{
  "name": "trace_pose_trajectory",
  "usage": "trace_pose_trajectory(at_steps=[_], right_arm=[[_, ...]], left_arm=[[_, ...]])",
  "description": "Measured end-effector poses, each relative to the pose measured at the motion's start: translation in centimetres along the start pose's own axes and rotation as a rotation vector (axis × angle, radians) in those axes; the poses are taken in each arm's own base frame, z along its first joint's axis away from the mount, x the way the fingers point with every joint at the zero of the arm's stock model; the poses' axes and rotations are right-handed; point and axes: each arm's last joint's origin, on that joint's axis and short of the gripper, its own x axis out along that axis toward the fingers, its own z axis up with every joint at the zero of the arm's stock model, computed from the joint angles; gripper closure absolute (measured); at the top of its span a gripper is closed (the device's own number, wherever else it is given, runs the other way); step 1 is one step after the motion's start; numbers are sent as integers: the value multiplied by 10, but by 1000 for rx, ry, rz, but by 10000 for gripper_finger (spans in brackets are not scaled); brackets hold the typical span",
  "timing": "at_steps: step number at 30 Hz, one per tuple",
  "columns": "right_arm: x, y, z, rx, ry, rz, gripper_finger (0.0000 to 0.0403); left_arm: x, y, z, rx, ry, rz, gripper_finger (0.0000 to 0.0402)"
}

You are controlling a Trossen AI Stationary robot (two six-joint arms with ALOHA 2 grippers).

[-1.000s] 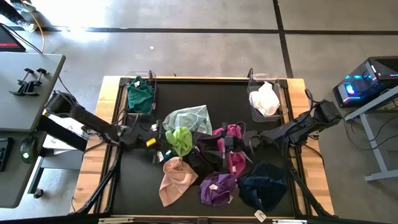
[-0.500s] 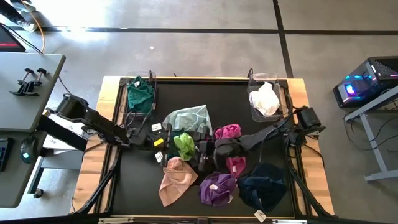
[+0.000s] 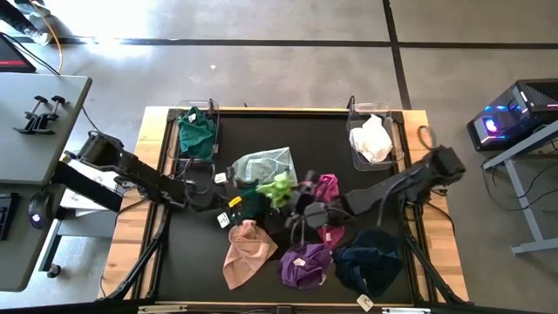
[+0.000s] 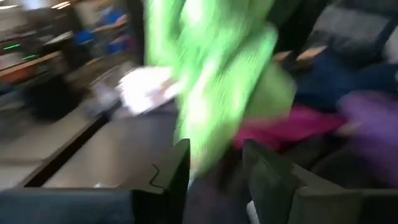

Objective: Sort towels by color in basket
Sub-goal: Put the light green microfiber cloth into the right transparent bin

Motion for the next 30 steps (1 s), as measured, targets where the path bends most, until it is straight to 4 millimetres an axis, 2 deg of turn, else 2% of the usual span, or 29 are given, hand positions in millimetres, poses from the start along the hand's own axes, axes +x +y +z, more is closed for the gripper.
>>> trace_pose_trajectory(at_steps=[3, 7, 11, 16, 22, 26, 30], right_arm=[[-26, -20, 2, 44, 74, -75, 335], [-55, -50, -2, 128, 150, -178, 335], [-73, -74, -14, 195, 236, -269, 335], [-84, -112, -33, 241, 428, -430, 335], [-87, -173, -46, 337, 783, -617, 335], [-72, -211, -51, 338, 931, -597, 335], [-51, -252, -63, 415, 1056, -510, 335]], left_arm=[[-4, 0, -5, -1, 68, 93, 250], [-8, -3, -9, 5, 112, 98, 249], [-8, -3, -10, 11, 120, 94, 252], [-8, -3, -10, 12, 121, 93, 254], [-7, -3, -10, 6, 115, 95, 254], [-7, -3, -9, 2, 106, 96, 254], [-7, -3, -8, -2, 102, 96, 254]])
